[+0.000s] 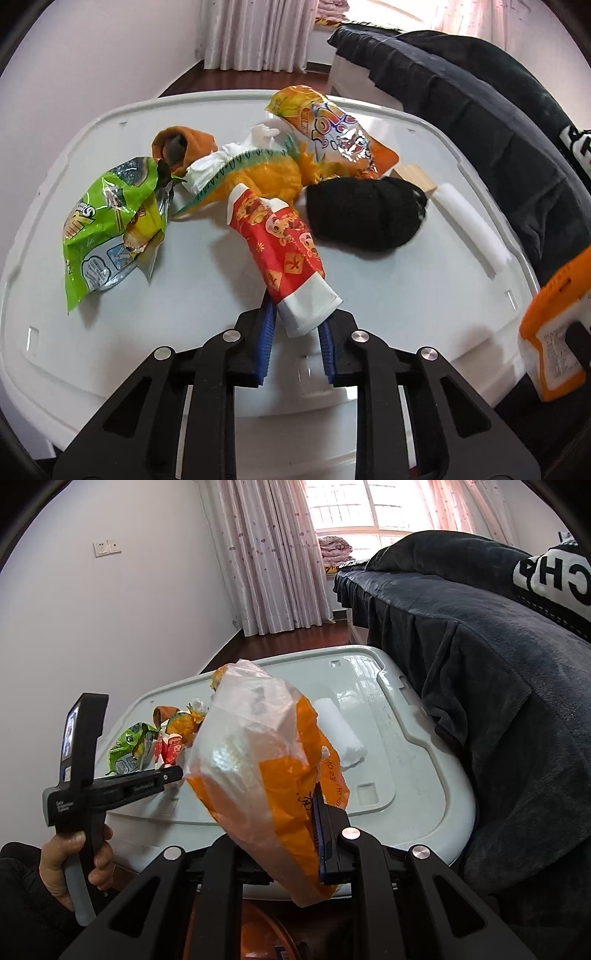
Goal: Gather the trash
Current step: 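Carry both tools over the orange bin and open them to drop the items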
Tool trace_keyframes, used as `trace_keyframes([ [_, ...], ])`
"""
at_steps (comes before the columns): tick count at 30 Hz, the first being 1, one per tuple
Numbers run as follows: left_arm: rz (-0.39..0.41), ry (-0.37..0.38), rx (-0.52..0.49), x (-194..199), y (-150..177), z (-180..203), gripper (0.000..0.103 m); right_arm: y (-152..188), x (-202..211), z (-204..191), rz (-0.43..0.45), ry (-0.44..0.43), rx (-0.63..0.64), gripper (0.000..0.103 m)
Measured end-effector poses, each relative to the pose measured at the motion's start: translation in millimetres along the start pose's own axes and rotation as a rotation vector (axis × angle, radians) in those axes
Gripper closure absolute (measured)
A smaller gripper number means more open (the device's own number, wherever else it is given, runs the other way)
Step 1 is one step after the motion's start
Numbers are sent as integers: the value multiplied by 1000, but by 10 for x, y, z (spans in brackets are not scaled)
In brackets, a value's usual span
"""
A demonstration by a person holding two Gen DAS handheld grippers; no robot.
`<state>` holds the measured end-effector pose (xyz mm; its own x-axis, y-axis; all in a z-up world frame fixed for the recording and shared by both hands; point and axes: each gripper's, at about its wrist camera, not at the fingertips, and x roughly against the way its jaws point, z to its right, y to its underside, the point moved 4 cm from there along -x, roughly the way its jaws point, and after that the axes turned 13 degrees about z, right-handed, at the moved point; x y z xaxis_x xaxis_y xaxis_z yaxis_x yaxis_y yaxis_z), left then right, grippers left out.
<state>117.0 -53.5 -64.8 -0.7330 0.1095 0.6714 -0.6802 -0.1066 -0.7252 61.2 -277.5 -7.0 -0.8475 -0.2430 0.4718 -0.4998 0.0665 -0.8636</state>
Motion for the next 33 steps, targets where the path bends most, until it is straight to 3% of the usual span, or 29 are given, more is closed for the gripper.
trace_keyframes([
  [9,31,35,-4,428,72,39,82,39,-29,-77,-14,-9,36,88],
  [19,48,49,-133,1172,446,243,82,57,49,-220,5,-47,100,88],
  [33,-19,8,-138,1485,988,196,82,475,580,-512,-82,-136,131,88],
])
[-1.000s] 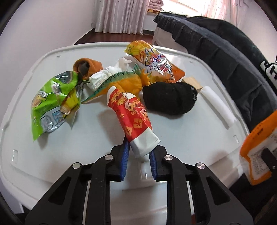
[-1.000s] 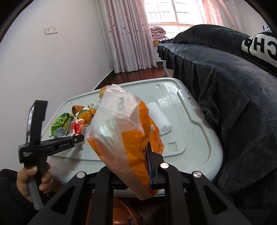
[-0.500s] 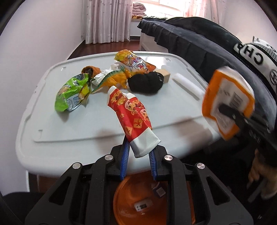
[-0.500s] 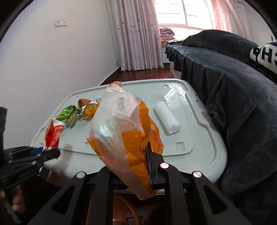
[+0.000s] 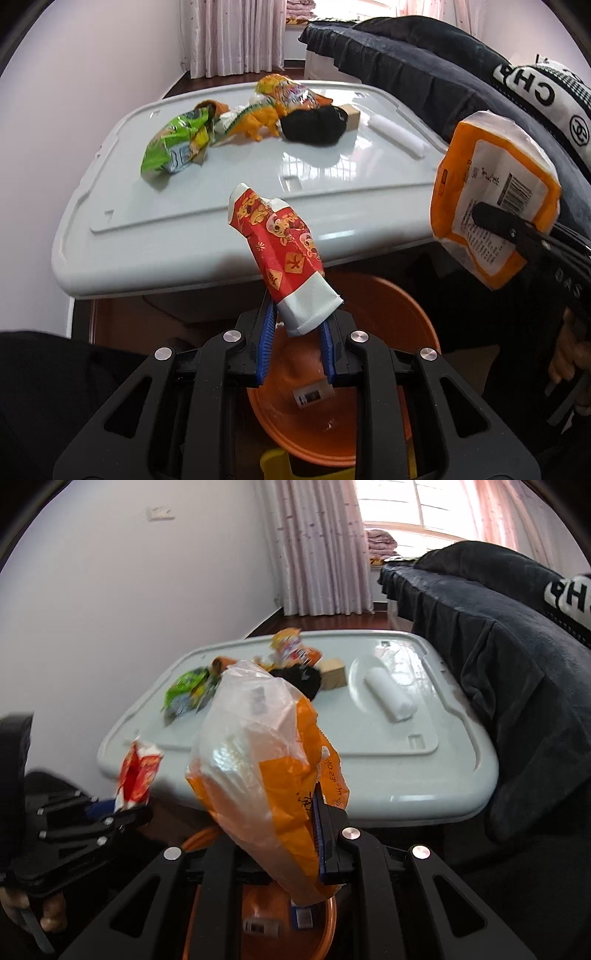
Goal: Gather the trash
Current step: 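Carry both tools over the orange bin and open them to drop the items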
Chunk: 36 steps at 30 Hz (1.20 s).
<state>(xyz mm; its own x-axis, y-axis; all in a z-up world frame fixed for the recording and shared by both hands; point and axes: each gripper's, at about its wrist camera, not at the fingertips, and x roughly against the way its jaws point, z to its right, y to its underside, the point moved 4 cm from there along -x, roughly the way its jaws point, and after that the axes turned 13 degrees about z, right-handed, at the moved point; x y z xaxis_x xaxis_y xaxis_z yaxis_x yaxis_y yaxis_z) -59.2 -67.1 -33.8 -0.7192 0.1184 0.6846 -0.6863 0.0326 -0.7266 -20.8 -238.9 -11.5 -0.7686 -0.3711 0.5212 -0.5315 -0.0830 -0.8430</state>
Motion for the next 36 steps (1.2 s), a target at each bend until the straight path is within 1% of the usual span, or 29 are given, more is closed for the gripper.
trace_keyframes([
  [6,-43,16,-12,43,189,55,82,220,211,-164,-71,-51,23,88],
  [10,-110,20,-26,-21,361,61,82,370,258,-234,-120,-68,44,88],
  [14,-203,32,-12,-212,520,45,82,534,101,-261,-211,-73,52,88],
  [17,-276,23,2,-368,639,12,82,641,-28,-247,-278,-80,39,88],
  [19,-299,22,12,-417,682,-8,82,680,-82,-252,-306,-89,28,88],
  [21,-304,23,13,-429,692,-12,81,714,-107,-274,-320,-100,28,88],
  [22,-306,23,11,-433,700,-8,80,722,-114,-285,-324,-105,29,86],
  [23,-311,22,7,-439,709,-3,75,739,-126,-308,-334,-116,33,83],
  [24,-316,19,5,-448,712,-6,71,743,-136,-314,-340,-118,37,74],
  [25,-325,1,-3,-459,721,-12,61,746,-129,-322,-337,-113,43,55],
  [26,-328,-11,-4,-472,711,-13,48,731,-109,-330,-327,-109,46,49],
  [28,-315,-19,5,-459,691,-30,36,700,-83,-327,-316,-111,38,48],
  [36,-300,-24,28,-474,678,-49,36,622,-16,-215,-277,-84,-19,48],
])
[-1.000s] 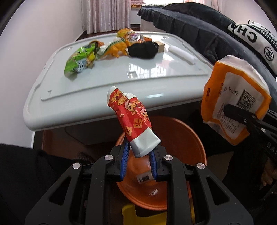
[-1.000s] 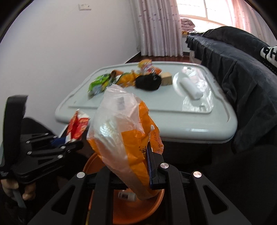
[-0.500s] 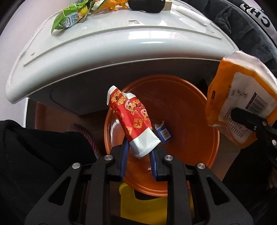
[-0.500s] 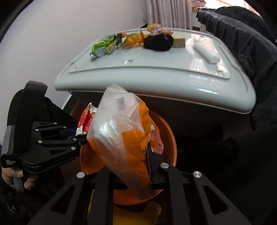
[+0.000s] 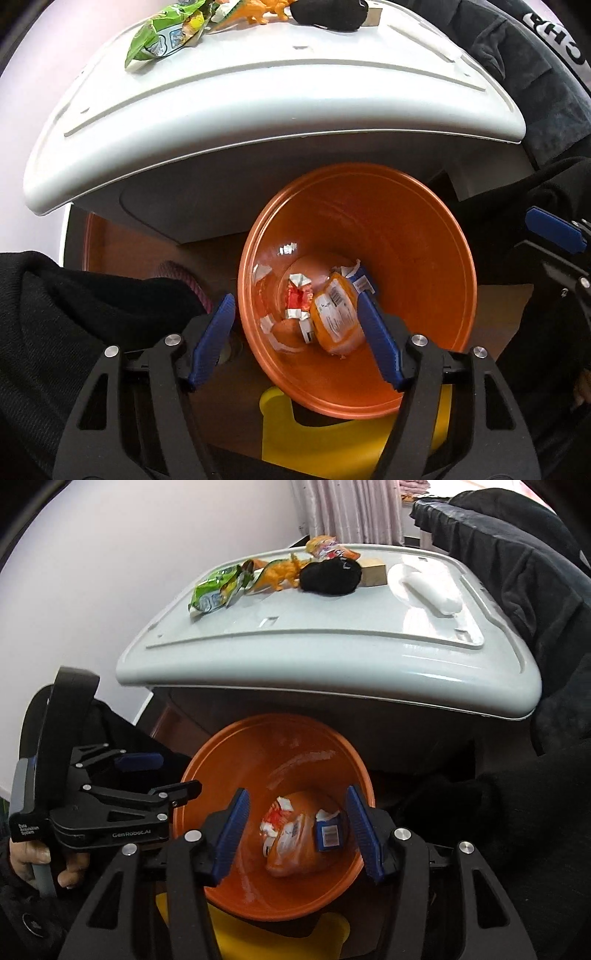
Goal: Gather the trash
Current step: 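Carry both tools over the orange bin and open them to drop the items, then reach the right tool to the white foam roll and grasp it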
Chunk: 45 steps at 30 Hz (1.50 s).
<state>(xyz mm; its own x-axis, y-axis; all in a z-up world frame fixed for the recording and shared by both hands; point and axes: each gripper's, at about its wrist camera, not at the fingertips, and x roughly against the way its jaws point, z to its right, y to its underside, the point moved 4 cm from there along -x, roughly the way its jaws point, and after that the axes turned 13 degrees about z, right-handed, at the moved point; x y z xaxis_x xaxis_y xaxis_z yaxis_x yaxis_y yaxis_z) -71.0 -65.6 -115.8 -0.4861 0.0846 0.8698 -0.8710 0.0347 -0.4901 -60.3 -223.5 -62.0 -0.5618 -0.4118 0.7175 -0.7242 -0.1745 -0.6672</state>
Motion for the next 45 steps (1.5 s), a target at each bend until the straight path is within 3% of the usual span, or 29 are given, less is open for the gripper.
trace_keyframes([
  [9,14,27,46,93,-45,-124,36,-190,-5,84,25,-5,-30,48],
  [17,27,63,58,109,-82,-111,33,-1150,-251,640,150,114,-56,48],
  [23,36,105,76,86,-97,-111,33,-1595,-560,1031,183,225,-75,48],
  [34,94,200,140,168,-292,-122,32,-1940,-1036,1284,172,309,-33,48],
  [40,179,167,177,271,-549,-229,26,-2039,-1397,1358,109,306,24,48],
  [45,176,161,204,235,-576,-299,26,-2004,-1582,1489,59,321,7,48],
])
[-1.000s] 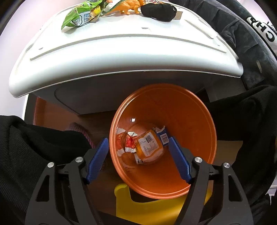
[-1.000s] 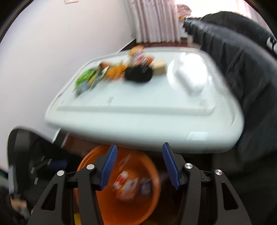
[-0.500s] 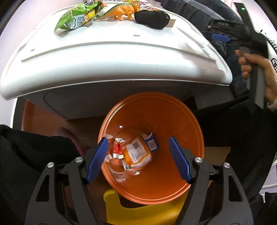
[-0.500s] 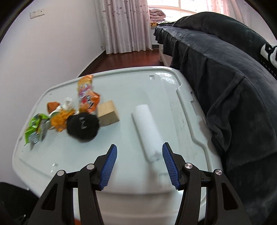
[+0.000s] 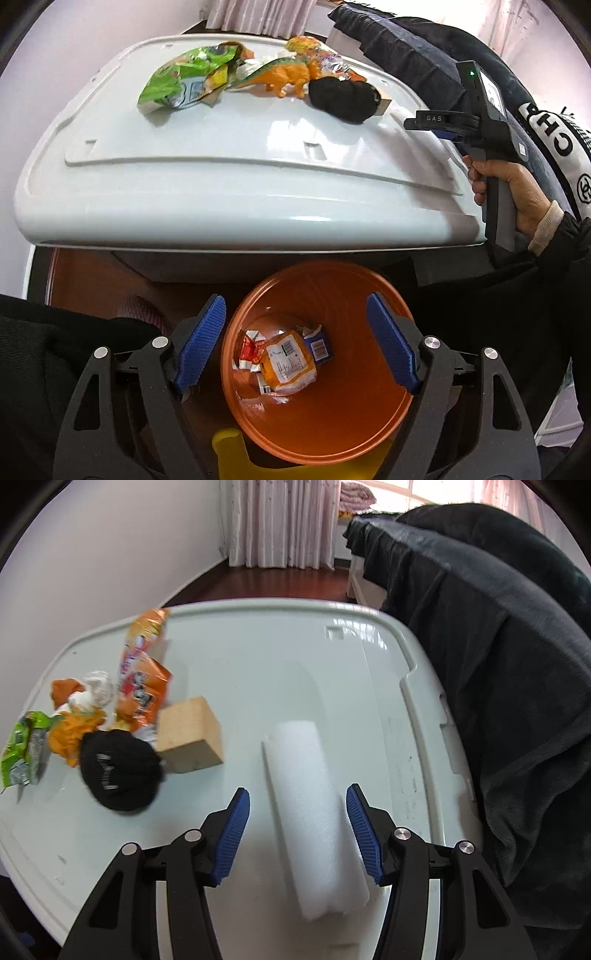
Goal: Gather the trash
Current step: 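Reach the right tool to the white foam roll and grasp it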
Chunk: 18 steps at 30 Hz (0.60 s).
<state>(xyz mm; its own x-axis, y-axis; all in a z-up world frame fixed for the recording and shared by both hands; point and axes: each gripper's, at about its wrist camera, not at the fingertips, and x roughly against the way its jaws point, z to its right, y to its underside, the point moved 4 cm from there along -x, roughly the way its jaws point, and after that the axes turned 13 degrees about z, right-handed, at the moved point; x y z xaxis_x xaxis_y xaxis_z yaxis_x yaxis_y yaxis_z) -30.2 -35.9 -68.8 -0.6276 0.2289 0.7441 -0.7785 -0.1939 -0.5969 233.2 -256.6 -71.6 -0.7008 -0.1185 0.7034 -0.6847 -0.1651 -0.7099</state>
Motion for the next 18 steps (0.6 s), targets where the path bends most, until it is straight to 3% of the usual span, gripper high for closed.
trace_keyframes([
  [6,-16,0,13,-51,48,-43,26,40,-36,-39,-3,26,37,49],
  [8,-16,1,11,-53,50,-38,26,56,-11,-79,9,33,58,57],
  [9,-16,1,9,-47,52,-36,26,66,8,-96,14,45,69,68],
  [18,-14,-18,-3,-65,80,-28,26,156,99,-191,50,91,126,75],
])
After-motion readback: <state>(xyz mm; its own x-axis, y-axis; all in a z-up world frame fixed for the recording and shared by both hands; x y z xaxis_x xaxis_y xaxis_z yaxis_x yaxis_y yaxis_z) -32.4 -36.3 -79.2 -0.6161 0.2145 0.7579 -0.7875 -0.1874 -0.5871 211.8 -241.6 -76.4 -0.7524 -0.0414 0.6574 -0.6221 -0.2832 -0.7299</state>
